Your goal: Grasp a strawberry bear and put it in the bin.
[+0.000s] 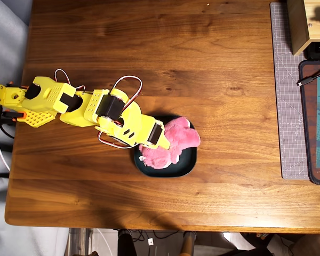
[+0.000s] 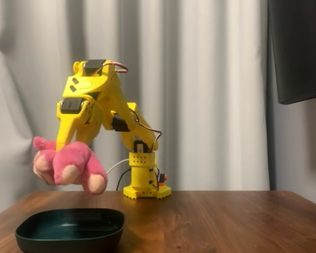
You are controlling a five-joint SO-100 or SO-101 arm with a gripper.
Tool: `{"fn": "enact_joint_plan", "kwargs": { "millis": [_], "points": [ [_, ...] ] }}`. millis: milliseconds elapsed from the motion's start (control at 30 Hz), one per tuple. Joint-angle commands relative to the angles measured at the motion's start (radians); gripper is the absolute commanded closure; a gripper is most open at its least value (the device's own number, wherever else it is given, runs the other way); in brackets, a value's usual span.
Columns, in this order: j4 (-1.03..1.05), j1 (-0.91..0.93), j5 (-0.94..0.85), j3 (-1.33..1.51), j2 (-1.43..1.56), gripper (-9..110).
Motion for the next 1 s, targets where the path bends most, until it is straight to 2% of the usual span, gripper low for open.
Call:
{"fn": "enact_joint_plan", "kwargs": {
  "millis": [0, 400, 467, 533, 600, 767, 967],
  "points": [
    [0.048, 0.028, -0.009, -0.038, 0.061, 78],
    [0.048, 0.048, -0.009, -0.04, 0.054, 75],
    [0.049, 0.048, -0.009, -0.04, 0.052, 84],
    [0.051, 0.046, -0.009, -0.044, 0.054, 102],
    [0.052, 0.038, -0.006, -0.014, 0.095, 102],
    [0.052, 0.071, 0.003, 0.443, 0.569, 101],
    [0.051, 0.295, 0.009, 1.147, 1.341, 100]
  ]
}}
